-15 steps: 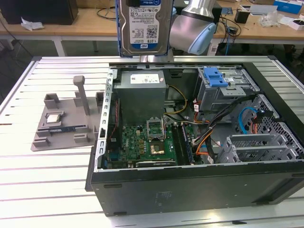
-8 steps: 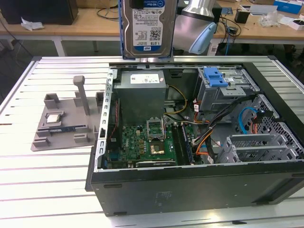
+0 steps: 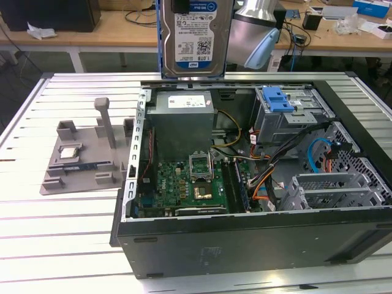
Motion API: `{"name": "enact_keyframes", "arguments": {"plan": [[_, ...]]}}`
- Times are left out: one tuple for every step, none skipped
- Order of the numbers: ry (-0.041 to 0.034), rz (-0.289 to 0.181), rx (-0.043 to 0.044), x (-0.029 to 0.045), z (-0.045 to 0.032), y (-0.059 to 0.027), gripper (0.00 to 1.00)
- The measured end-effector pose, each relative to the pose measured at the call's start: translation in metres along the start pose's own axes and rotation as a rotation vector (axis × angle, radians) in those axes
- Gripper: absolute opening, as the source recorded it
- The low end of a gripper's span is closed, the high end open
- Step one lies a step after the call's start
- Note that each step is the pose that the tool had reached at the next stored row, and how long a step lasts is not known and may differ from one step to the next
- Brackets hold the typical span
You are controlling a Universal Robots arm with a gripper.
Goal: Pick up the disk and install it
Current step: 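Pick up the disk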
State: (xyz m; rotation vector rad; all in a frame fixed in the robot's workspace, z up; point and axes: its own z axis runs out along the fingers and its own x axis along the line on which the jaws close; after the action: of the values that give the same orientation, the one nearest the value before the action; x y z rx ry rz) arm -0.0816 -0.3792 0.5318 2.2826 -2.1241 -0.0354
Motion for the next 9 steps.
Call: {"name": "enact_keyframes", "arguments": {"plan": [[0.0001, 0.0, 0.0, 0.0014, 0.0, -0.0008, 0.37], [0.0001, 0.0, -0.0001, 0.0038, 0.0001, -0.0019, 0.37], [0.0, 0.0, 0.0, 0.0055, 0.0001, -0.0024, 0.37], [0.0001, 0.0, -0.0001, 0.0069, 0.0001, -0.0027, 0.37], [0.0001, 0.0, -0.0001, 0.0087, 0.0001, -0.003, 0.37], [0.0, 0.0, 0.0, 0.0124, 0.0003, -0.0032, 0.37], [0.0, 0.0, 0.0, 0.0156, 0.0003, -0.0034, 0.37], [0.0, 0.0, 0.0, 0.0178, 0.0003, -0.0034, 0.37], [0.0001, 0.0, -0.0001, 0.0196, 0.0003, -0.0035, 0.37]]}}
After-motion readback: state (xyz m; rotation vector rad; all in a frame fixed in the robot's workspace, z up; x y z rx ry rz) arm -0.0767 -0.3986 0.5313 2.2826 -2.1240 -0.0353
